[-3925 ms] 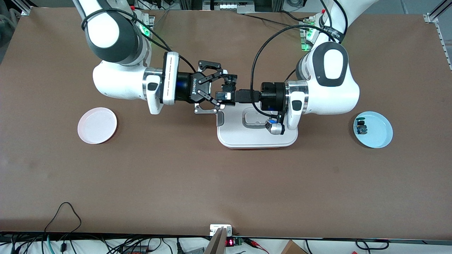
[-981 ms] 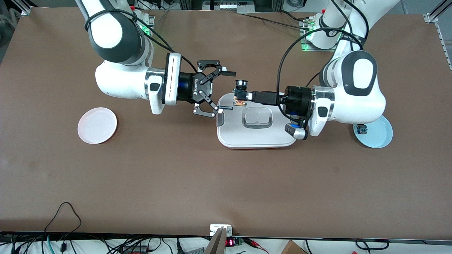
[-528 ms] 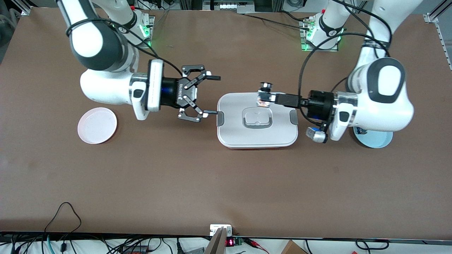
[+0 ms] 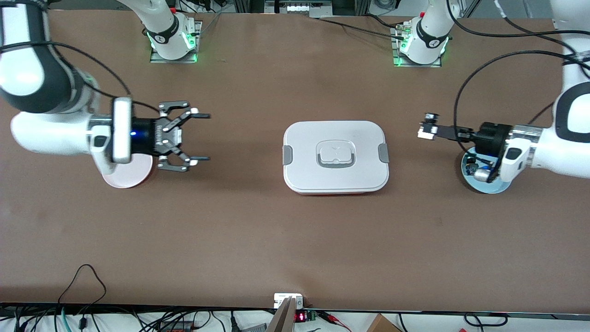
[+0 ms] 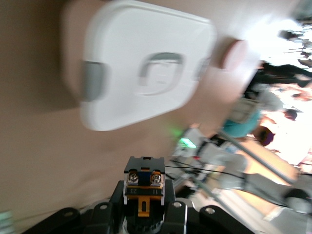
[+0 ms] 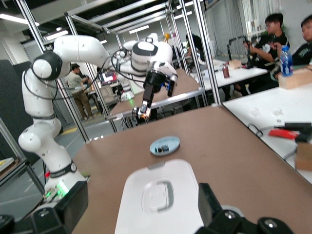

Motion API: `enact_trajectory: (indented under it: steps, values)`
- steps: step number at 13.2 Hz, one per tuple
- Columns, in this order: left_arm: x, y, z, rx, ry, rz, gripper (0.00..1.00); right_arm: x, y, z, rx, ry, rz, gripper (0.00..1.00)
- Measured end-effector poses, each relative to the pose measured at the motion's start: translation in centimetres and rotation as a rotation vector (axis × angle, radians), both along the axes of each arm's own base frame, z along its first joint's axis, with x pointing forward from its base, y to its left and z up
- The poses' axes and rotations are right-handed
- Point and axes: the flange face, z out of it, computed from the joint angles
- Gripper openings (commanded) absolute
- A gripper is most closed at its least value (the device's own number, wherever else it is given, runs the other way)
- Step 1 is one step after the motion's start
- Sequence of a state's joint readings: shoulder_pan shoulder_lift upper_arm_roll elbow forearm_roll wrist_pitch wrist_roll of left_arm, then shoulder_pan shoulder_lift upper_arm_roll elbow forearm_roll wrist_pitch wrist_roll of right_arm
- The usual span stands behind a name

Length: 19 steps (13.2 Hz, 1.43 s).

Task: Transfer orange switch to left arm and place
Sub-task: 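Lower the orange switch onto the blue dish with the left gripper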

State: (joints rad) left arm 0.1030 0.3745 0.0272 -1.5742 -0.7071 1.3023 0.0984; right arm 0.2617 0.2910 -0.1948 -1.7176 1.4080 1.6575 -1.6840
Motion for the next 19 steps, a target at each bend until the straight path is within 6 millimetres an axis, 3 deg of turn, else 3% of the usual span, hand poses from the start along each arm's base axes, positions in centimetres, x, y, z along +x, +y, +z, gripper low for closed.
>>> enact_trajectory:
  steps: [1,3,5,8,13,19]
  values:
    - [-0.4,2.9,-0.9,0.070,-0.023,-0.039,0.00,0.1,-1.9,-0.4,-0.028,0.009,-0.004,1.00]
    - [-1.3,8.4,-2.6,0.232,-0.049,-0.110,0.00,0.1,-3.9,-1.0,-0.086,0.071,-0.019,1.00]
    - [-1.7,11.2,-3.9,0.396,-0.058,-0.176,0.00,-0.2,-4.1,-1.3,-0.147,0.172,-0.030,1.00]
    - [-0.9,13.2,-6.6,0.609,-0.080,-0.277,0.00,-0.8,-4.6,-0.9,-0.259,0.297,-0.051,1.00]
    - [1.1,16.4,-16.9,0.778,-0.118,-0.390,0.02,-1.5,-7.2,1.2,-0.369,0.477,-0.161,1.00]
    - [2.3,18.5,-21.5,0.838,-0.216,-0.403,0.02,-1.5,-8.2,0.7,-0.462,0.812,-0.347,1.00]
